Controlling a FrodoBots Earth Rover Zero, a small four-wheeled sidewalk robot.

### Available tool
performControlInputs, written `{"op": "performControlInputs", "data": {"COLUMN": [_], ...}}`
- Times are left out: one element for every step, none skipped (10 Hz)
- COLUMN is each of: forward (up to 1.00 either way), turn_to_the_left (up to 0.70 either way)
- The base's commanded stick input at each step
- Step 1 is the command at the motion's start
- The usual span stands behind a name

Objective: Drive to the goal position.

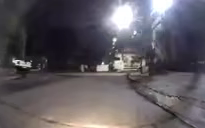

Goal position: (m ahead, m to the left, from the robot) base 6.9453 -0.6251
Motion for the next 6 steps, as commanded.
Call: {"op": "performControlInputs", "data": {"forward": [0.7, 0.7, 0.7, 0.7, 0.7, 0.7], "turn_to_the_left": [-0.15, 0.0, 0.0, 0.0, 0.0, 0.0]}}
